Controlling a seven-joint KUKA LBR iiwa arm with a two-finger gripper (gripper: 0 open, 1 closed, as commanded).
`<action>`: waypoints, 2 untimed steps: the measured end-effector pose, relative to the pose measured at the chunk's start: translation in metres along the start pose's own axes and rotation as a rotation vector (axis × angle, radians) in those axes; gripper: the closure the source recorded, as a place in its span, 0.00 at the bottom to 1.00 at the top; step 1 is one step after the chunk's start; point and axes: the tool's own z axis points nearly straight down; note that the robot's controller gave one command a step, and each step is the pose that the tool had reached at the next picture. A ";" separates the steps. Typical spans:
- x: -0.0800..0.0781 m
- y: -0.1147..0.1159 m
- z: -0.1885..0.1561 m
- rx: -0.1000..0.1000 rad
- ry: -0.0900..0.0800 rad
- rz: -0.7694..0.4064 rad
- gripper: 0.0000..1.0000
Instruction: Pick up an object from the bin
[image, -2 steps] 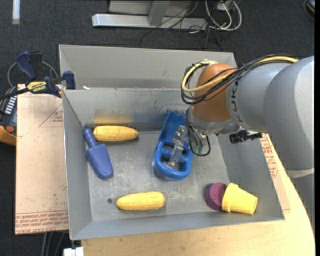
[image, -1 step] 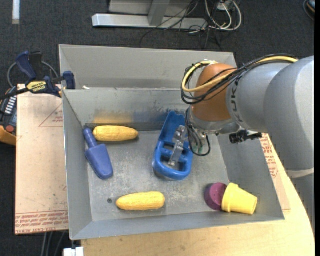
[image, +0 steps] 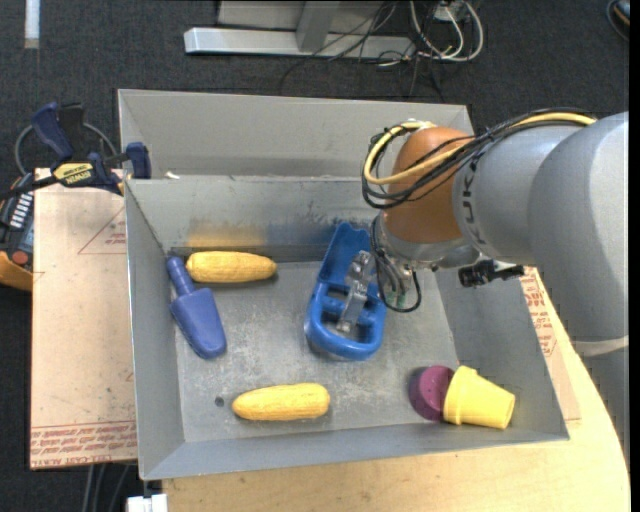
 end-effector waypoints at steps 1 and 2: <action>-0.004 -0.031 -0.020 -0.002 -0.002 -0.073 1.00; 0.021 -0.038 -0.008 -0.004 -0.007 0.128 1.00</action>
Offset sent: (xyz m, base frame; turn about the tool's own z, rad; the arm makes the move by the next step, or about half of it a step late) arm -0.0444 -0.0272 -0.0005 0.1678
